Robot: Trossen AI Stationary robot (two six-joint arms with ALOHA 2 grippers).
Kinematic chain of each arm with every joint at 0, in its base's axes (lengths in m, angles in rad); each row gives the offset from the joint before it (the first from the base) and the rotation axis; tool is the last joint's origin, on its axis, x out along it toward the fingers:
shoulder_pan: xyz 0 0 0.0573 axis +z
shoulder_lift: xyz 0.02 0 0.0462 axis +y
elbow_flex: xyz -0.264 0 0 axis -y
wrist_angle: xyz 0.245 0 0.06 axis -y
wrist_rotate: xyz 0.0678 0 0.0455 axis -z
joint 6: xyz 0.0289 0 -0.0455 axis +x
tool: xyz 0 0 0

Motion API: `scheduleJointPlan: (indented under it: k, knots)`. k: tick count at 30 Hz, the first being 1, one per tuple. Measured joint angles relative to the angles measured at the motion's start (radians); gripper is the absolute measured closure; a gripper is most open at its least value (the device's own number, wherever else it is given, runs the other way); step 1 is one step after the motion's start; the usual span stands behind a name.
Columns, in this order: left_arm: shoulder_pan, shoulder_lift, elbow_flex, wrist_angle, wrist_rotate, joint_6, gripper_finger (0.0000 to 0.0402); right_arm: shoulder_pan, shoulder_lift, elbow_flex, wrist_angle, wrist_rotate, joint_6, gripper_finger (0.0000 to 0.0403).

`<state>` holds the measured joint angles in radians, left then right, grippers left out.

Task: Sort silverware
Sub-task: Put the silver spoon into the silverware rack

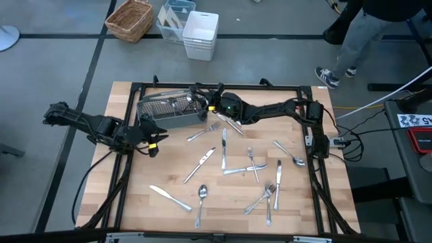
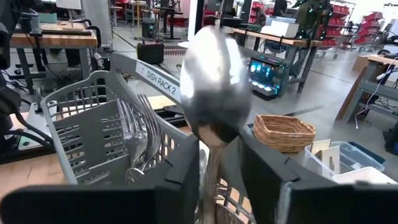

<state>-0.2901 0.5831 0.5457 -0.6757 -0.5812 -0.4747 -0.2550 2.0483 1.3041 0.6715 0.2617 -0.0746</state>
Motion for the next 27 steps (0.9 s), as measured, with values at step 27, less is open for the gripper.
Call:
scheduleJointPlan:
  k: [27]
  knots:
    - [0.0, 0.069, 0.0, 0.155, 0.203, -0.203, 0.0306, 0.164, -0.401, -0.002, -0.65, 0.015, 0.092, 0.0271]
